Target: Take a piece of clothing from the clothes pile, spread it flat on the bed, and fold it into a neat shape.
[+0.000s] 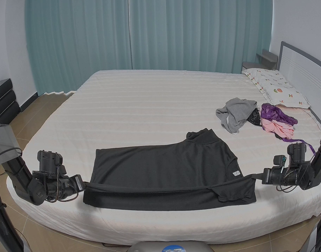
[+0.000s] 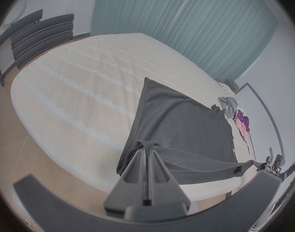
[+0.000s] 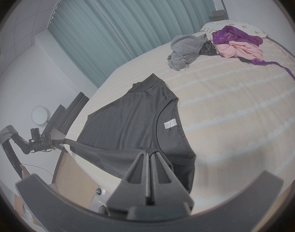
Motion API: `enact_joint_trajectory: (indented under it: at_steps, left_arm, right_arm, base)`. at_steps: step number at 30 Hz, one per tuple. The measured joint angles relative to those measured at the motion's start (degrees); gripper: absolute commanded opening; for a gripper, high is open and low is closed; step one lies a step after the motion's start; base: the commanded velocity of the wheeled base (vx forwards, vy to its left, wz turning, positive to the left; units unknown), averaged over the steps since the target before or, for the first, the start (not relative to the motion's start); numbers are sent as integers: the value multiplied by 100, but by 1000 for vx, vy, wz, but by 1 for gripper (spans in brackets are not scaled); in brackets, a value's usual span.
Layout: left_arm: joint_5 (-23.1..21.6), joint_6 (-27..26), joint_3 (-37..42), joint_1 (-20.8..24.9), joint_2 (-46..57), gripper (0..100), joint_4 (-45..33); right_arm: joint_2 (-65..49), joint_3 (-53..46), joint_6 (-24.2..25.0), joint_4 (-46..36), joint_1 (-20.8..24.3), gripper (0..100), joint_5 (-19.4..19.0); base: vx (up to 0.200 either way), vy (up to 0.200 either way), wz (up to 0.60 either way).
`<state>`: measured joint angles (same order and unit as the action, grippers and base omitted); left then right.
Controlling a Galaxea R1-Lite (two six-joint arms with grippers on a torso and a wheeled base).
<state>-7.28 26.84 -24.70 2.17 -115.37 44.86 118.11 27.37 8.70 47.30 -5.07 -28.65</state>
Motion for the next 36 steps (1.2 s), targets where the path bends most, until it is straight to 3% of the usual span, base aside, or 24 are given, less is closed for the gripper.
enact_joint_trajectory:
  at_steps: [12,17,18,22,23,32,36]
  left_arm:
    - [-5,252,-573,6,-692,0,21]
    - [-9,318,-794,20,-987,0,22]
    - [-9,358,-840,22,-1046,0,24]
    - [-9,528,-1011,39,-1236,0,29]
    - [-9,542,-1041,52,-1280,100,29]
    - [-22,846,-1111,88,-1407,100,43]
    - [-52,956,-1078,67,-1329,100,46]
  right_arm:
    - [595,385,18,24,48,0,21]
    - [796,556,350,49,85,0,35]
    - [834,590,402,55,102,100,46]
    - [995,673,440,66,150,100,84]
    - [1033,684,446,66,155,100,84]
    - [1096,571,522,78,135,100,40]
    - [991,358,987,256,133,100,24]
  base:
    - [0,0,0]
    - [0,0,0]
    - [0,0,0]
    - [0,0,0]
    - [0,0,0]
    - [0,0,0]
    - [0,0,0]
